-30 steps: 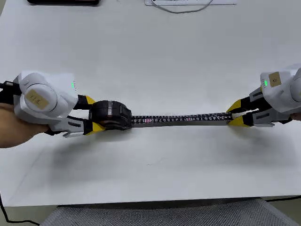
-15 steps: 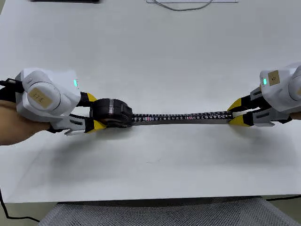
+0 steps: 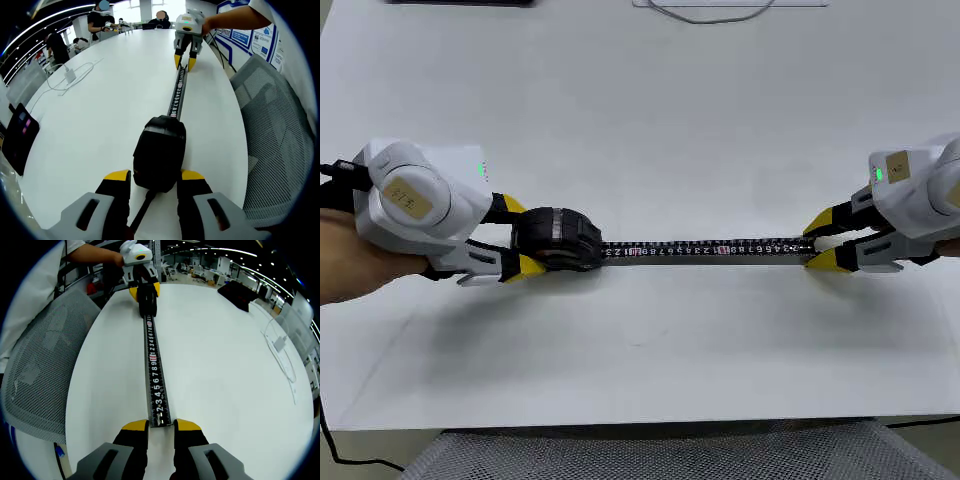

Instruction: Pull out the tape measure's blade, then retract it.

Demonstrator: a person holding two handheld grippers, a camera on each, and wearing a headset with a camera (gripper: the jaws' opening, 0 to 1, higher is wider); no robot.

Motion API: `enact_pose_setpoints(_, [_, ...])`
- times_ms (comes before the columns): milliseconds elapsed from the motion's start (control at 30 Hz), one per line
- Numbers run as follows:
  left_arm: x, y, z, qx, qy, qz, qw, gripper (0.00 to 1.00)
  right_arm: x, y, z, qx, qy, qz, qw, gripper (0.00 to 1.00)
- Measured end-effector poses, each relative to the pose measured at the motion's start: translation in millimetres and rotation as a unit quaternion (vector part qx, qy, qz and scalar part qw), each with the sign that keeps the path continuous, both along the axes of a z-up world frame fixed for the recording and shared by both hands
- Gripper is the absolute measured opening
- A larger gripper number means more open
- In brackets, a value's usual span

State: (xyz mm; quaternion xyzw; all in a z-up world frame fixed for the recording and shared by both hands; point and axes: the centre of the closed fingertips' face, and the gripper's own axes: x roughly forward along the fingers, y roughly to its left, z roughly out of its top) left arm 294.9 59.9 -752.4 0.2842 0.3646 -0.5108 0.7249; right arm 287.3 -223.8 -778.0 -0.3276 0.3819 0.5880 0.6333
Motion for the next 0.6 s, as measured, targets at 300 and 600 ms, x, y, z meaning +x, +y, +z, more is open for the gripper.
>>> enact_pose_setpoints(300, [-3.1,-1.5,-0.1,-0.002,0.007,0.000,1.0000,0.34,-0.6,0.4,-0.1,0.003,0.003,-0.008,1.0000,0.18])
enact_pose_setpoints(600, [-2.7,0.0,4.6,-0.011,0.009,0.016,0.9998,0.41,-5.8,1.5,2.1,0.015,0.019,-0.036,0.9991,0.27])
